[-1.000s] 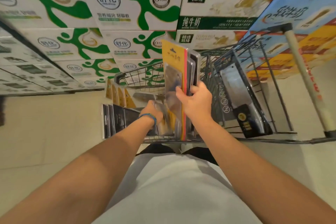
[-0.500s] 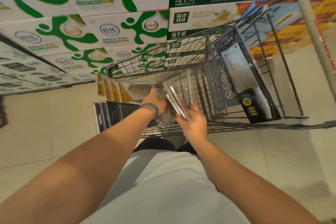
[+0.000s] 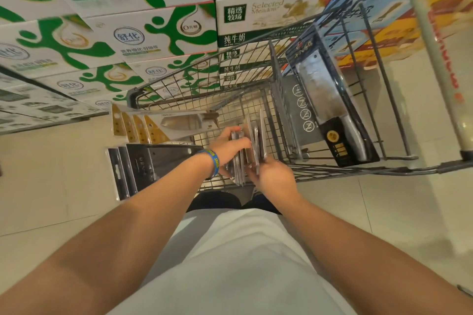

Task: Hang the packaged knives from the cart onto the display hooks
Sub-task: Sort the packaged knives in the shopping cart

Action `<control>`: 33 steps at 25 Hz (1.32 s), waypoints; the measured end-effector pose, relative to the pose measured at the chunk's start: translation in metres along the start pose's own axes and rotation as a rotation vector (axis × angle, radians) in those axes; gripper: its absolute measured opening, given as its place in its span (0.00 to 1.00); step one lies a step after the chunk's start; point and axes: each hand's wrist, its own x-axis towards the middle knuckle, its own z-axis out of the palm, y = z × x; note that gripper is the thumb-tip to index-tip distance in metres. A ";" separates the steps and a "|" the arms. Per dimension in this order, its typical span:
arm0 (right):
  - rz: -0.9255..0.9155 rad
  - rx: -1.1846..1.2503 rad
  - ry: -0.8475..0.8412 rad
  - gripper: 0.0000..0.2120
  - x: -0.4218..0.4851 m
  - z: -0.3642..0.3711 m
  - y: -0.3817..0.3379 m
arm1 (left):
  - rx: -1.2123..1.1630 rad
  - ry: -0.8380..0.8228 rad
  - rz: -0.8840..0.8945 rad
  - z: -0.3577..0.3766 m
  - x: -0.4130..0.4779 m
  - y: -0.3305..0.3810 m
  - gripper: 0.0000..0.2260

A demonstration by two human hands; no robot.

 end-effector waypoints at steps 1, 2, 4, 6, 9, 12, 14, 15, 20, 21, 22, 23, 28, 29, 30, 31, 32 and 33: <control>-0.095 -0.049 0.088 0.17 -0.004 -0.004 0.005 | -0.009 0.011 0.000 0.004 -0.001 0.002 0.34; -0.162 -0.072 0.157 0.15 -0.006 -0.008 0.009 | 0.002 0.031 -0.007 0.010 -0.002 0.005 0.37; -0.237 -0.114 0.192 0.15 -0.008 -0.010 0.014 | 0.136 0.133 0.001 0.023 -0.003 0.007 0.44; -0.268 -0.204 0.144 0.14 -0.007 -0.014 0.015 | 0.290 0.248 0.100 0.031 -0.001 0.007 0.44; -0.423 -0.252 0.090 0.10 -0.003 -0.018 0.018 | 0.298 0.260 0.396 0.028 0.000 0.004 0.40; -0.496 -0.218 0.023 0.08 0.006 -0.024 0.018 | 0.357 0.226 0.480 0.019 0.000 0.008 0.39; -0.422 -0.180 -0.217 0.15 0.017 -0.028 0.020 | 0.376 0.240 0.472 0.017 0.004 0.015 0.33; -0.410 -0.156 -0.289 0.17 0.020 -0.032 0.021 | 0.369 0.258 0.462 0.017 0.006 0.016 0.27; 0.045 0.621 -0.426 0.07 0.018 -0.044 0.034 | 0.351 0.342 0.441 0.025 0.013 0.004 0.10; 0.280 0.894 -0.380 0.04 0.021 -0.045 0.028 | 0.311 0.354 0.433 0.028 0.013 0.002 0.10; 0.519 1.144 -0.308 0.05 0.028 -0.048 0.020 | 0.273 0.371 0.436 0.031 0.012 0.001 0.10; 0.712 1.329 -0.261 0.13 0.036 -0.051 0.013 | 0.238 0.382 0.440 0.035 0.013 0.000 0.09; 0.618 1.101 -0.358 0.29 0.047 -0.056 0.011 | 0.312 0.367 0.439 0.057 0.014 -0.022 0.24; 0.576 1.080 -0.370 0.28 0.041 -0.055 0.016 | 0.306 0.376 0.429 0.057 0.013 -0.029 0.24; 0.501 1.078 -0.353 0.26 0.036 -0.050 0.023 | 0.300 0.389 0.419 0.055 0.012 -0.035 0.23; 0.427 1.080 -0.342 0.25 0.032 -0.047 0.028 | 0.307 0.401 0.408 0.051 0.009 -0.039 0.23; 0.379 1.106 -0.348 0.25 0.029 -0.046 0.032 | 0.326 0.405 0.396 0.046 0.007 -0.040 0.24; 0.343 1.121 -0.359 0.26 0.028 -0.049 0.033 | 0.356 0.390 0.390 0.041 0.006 -0.039 0.26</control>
